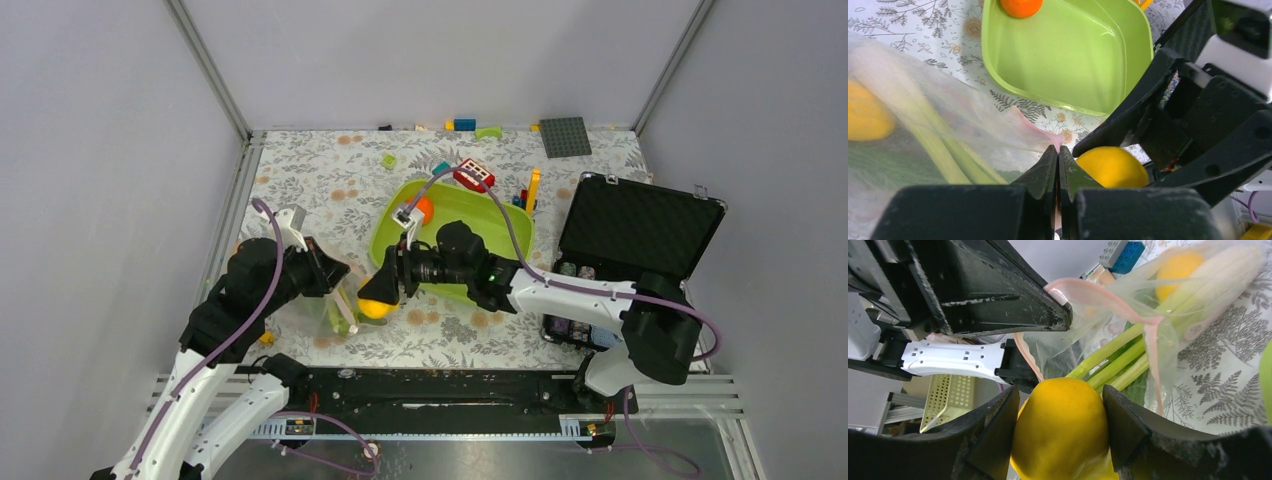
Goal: Place the food in the zip-top bag and seal the zipper
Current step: Place the fake fruit in the zipper food storage bag.
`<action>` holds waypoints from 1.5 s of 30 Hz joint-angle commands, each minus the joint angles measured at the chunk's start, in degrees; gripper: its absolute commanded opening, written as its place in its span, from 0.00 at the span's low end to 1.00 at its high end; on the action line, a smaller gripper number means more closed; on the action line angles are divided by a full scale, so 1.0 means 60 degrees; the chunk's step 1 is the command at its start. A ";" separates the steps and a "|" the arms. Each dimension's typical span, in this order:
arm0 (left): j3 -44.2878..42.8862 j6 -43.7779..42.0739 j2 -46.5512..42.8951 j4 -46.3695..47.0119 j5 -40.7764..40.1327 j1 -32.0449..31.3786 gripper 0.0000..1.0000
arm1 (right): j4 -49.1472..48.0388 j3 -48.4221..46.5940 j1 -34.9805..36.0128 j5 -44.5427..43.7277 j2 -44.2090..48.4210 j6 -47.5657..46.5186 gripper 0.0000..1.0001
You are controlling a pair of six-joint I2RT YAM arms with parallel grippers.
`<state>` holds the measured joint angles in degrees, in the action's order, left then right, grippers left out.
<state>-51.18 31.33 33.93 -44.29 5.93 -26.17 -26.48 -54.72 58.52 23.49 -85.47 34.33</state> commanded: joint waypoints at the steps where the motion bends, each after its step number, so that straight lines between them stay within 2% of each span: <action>1: -0.0059 -0.0012 0.0026 0.1050 0.0688 0.0047 0.00 | -0.0323 -0.0232 0.0320 -0.0563 -0.0467 0.0710 0.33; 5: 0.0014 -0.0015 -0.0030 0.1082 0.1032 0.0049 0.00 | 0.0185 -0.0298 0.0336 -0.2824 -0.0916 0.2258 0.30; 9: 0.0083 -0.0026 -0.0112 0.1150 0.1548 0.0054 0.00 | 0.0356 -0.0378 0.0402 -0.3712 -0.1036 0.2836 0.30; 13: 0.0231 0.0024 -0.0057 0.1376 0.1880 0.0057 0.00 | 0.1388 -0.0858 0.0650 -0.4810 -0.1027 0.2885 0.34; 17: 0.0545 0.0216 -0.0059 0.1572 0.1697 0.0056 0.00 | 0.2128 -0.1319 0.0762 -0.5172 -0.1094 0.2783 0.34; 24: 0.0765 0.0646 -0.0206 0.2173 0.1563 0.0057 0.00 | 0.2480 -0.1626 0.1038 -0.5463 -0.1385 0.3085 0.51; 28: 0.0824 0.0898 -0.0199 0.2222 0.1358 0.0052 0.00 | 0.2723 -0.1939 0.1317 -0.5610 -0.1633 0.3042 0.56; 32: 0.0893 0.1130 -0.0280 0.2211 0.1070 0.0056 0.00 | 0.2820 -0.1705 0.1435 -0.5860 -0.1480 0.3091 0.67; 36: 0.0952 0.1179 -0.0367 0.2231 0.0924 0.0048 0.00 | 0.2790 -0.1516 0.1466 -0.5985 -0.1225 0.2914 0.85; 37: 0.0943 0.1179 -0.0364 0.2216 0.0938 0.0055 0.00 | 0.2802 -0.1491 0.1467 -0.6004 -0.1187 0.2858 0.95; 38: 0.0942 0.1187 -0.0354 0.2228 0.0933 0.0056 0.00 | 0.2791 -0.1468 0.1469 -0.6005 -0.1140 0.2818 0.99; 45: 0.0942 0.1176 -0.0438 0.2086 0.0823 0.0049 0.00 | 0.2378 -0.1063 0.1467 -0.5713 -0.0610 0.2335 1.00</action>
<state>-45.32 37.82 32.18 -36.32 12.56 -26.02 -8.73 -62.30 66.74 -10.94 -93.82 51.20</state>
